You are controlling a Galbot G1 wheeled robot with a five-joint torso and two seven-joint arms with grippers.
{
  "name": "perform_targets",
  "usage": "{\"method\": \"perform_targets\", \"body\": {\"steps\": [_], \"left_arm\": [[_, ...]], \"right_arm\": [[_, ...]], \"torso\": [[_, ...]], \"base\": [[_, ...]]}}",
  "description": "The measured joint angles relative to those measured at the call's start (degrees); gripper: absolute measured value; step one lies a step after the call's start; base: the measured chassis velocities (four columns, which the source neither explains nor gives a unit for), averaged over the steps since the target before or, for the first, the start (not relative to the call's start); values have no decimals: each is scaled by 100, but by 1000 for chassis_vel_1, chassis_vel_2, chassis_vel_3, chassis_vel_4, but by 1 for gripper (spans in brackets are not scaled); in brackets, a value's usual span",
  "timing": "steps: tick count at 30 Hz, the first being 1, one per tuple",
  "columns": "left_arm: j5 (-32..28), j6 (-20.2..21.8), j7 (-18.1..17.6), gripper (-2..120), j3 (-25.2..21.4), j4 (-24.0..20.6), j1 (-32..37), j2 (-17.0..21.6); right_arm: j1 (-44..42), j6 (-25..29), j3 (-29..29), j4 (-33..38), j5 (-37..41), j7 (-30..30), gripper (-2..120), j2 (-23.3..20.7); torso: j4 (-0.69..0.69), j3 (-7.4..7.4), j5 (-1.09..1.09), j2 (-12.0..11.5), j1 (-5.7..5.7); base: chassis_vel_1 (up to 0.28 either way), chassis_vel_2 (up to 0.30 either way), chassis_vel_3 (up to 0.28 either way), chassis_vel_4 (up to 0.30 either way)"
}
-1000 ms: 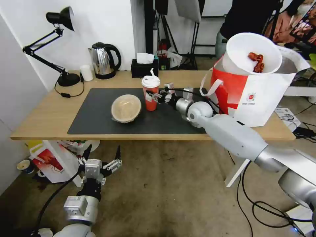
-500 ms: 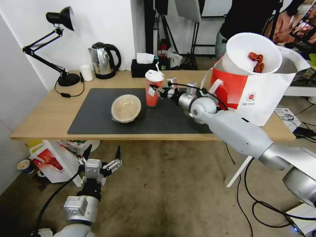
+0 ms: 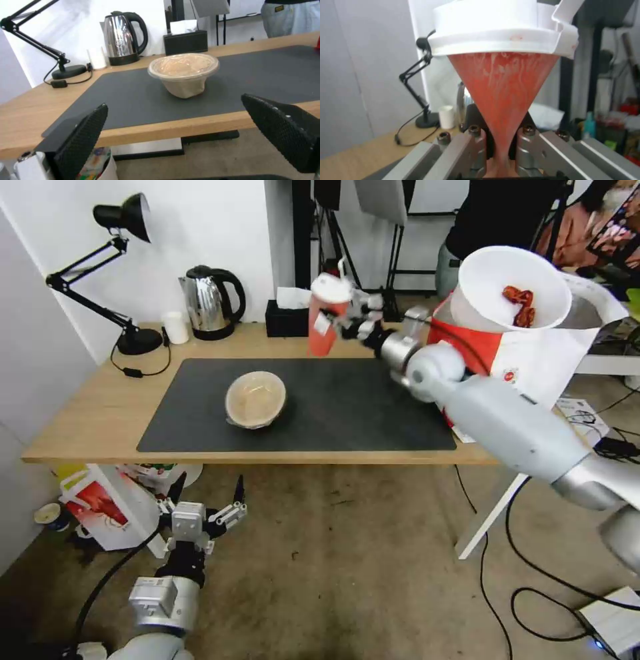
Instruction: Pick up the trash from the table and place it into the takeout bag.
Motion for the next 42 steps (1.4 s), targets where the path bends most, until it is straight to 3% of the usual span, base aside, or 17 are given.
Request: {"method": "perform_targets", "body": {"steps": [15, 25, 34, 42], "left_arm": [[0, 0, 0, 100, 0, 0, 0, 0], [0, 0, 0, 100, 0, 0, 0, 0], [0, 0, 0, 100, 0, 0, 0, 0], [0, 0, 0, 100, 0, 0, 0, 0]], "right_arm": [[614, -726, 360, 545, 62, 1034, 3, -1150], [1030, -946, 426, 232, 149, 1141, 3, -1855], [974, -957, 571, -298, 76, 998, 3, -2111], [822, -956, 625, -363, 38, 974, 3, -2124]], "torso": [[-1, 0, 1, 0, 0], [-1, -1, 2, 0, 0], [-2, -1, 1, 0, 0], [0, 0, 0, 0, 0]], "base": [[0, 0, 0, 0], [0, 0, 0, 0], [0, 0, 0, 0], [0, 0, 0, 0]]}}
